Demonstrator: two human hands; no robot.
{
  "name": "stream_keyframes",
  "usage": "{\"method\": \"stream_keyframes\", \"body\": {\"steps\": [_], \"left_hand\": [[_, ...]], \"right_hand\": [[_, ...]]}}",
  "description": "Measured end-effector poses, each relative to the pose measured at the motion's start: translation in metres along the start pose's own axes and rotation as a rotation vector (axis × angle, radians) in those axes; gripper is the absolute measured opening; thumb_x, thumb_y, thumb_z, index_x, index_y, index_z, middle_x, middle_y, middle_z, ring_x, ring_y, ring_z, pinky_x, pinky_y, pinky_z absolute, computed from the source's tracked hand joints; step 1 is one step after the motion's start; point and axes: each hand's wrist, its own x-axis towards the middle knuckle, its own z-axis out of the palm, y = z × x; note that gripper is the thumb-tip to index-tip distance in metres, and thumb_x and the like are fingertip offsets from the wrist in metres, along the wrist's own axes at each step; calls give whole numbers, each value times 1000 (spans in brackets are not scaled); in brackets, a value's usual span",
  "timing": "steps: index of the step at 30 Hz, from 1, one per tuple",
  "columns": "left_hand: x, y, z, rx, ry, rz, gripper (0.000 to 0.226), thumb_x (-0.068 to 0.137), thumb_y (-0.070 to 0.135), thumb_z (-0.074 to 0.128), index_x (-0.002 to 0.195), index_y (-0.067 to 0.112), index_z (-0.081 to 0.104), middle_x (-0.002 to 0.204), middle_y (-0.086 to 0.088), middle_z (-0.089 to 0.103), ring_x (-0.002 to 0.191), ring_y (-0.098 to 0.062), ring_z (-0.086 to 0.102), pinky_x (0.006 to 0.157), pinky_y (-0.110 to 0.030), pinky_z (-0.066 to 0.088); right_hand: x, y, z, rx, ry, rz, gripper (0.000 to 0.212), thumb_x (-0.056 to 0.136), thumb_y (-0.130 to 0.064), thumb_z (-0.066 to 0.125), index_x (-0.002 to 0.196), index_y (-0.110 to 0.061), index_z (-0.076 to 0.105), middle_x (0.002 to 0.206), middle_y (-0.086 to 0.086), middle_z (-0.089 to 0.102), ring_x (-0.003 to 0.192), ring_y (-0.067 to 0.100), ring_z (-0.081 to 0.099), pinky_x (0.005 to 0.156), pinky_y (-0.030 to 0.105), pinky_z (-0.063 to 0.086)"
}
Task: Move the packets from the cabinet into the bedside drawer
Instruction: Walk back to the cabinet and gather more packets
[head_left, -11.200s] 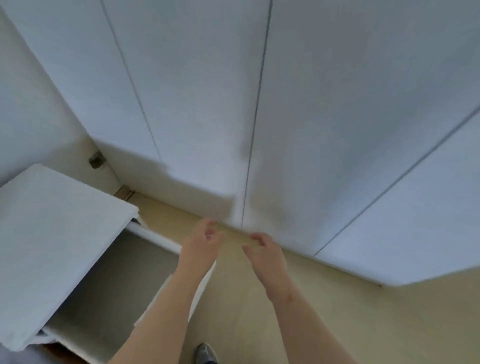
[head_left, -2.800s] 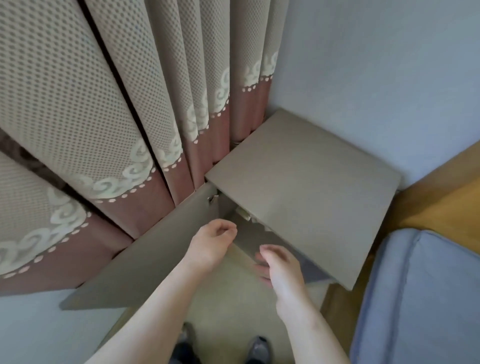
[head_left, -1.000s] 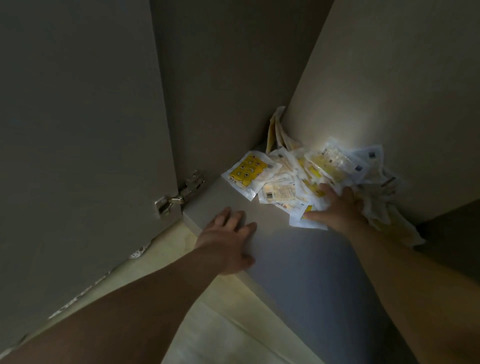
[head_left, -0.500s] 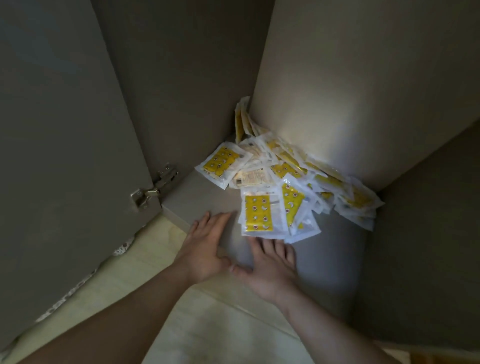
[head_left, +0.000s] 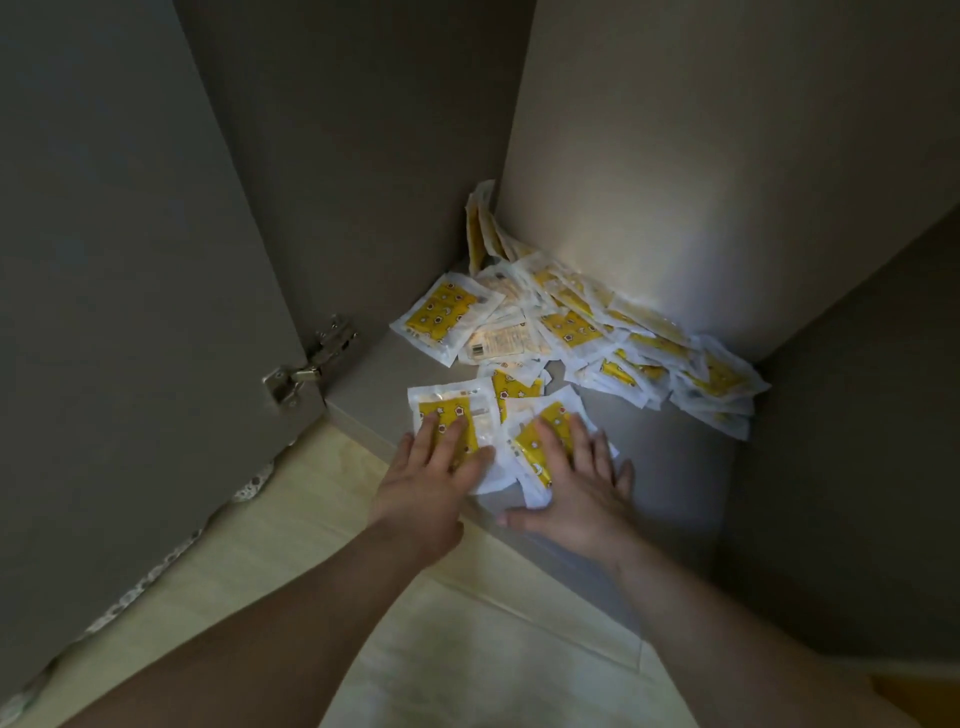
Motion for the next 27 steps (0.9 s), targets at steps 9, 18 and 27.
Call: {"method": "stream_keyframes", "body": {"steps": [9, 18, 27], "left_hand": [[4, -34, 21, 20, 417, 160, 42, 67, 10, 59, 108, 14, 68, 88, -11, 65, 93, -41, 66, 72, -45, 58], [7, -3, -30, -404, 358, 8, 62, 84, 2, 44, 139, 31, 43, 151, 1, 31, 131, -28, 41, 96, -34, 42], [50, 37, -17, 9, -198, -62, 66, 92, 55, 38, 146, 48, 1, 155, 2, -26, 139, -42, -26, 107, -69, -1]], "right_hand": [[-26, 4, 46, -97, 364, -209, 99, 42, -42, 84, 130, -37, 37, 141, 7, 48, 128, 35, 47, 107, 46, 32], [-30, 25, 52, 234, 711, -64, 66, 61, -3, 44, 122, -27, 55, 122, 5, 63, 106, 32, 61, 91, 35, 46], [-36, 20, 67, 121, 601, 112, 90, 40, 0, 82, 124, -20, 58, 124, 14, 60, 107, 39, 60, 91, 54, 46]]}}
